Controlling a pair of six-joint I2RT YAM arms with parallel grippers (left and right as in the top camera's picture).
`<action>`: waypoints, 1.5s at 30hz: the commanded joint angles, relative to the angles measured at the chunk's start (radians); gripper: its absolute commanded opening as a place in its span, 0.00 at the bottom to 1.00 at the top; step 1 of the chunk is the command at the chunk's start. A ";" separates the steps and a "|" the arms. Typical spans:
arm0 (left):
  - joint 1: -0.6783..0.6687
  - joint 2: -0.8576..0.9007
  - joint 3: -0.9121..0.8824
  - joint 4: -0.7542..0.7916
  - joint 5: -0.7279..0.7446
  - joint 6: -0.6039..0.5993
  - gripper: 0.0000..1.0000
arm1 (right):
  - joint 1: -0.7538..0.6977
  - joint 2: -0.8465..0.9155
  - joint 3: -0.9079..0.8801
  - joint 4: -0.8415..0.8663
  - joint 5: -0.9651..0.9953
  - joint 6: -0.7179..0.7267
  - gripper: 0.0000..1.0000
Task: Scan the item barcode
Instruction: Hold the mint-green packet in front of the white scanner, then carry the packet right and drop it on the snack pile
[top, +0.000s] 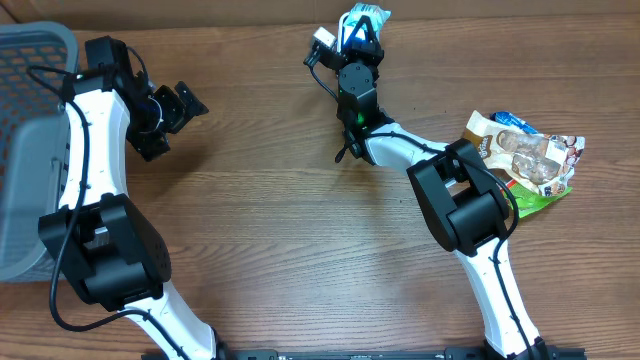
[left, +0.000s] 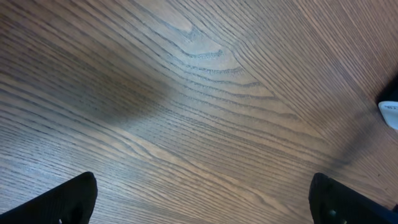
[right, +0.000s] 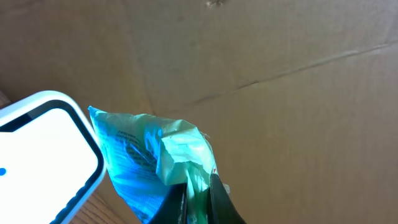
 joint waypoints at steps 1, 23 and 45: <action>-0.003 -0.010 0.010 0.000 -0.005 -0.013 1.00 | 0.003 0.000 0.008 0.008 -0.010 0.006 0.04; -0.006 -0.010 0.009 0.000 -0.005 -0.013 1.00 | 0.251 -0.357 0.008 -0.784 -0.011 0.479 0.04; -0.006 -0.010 0.010 0.001 -0.005 -0.013 0.99 | -0.755 -0.821 0.006 -2.089 -1.022 1.896 0.04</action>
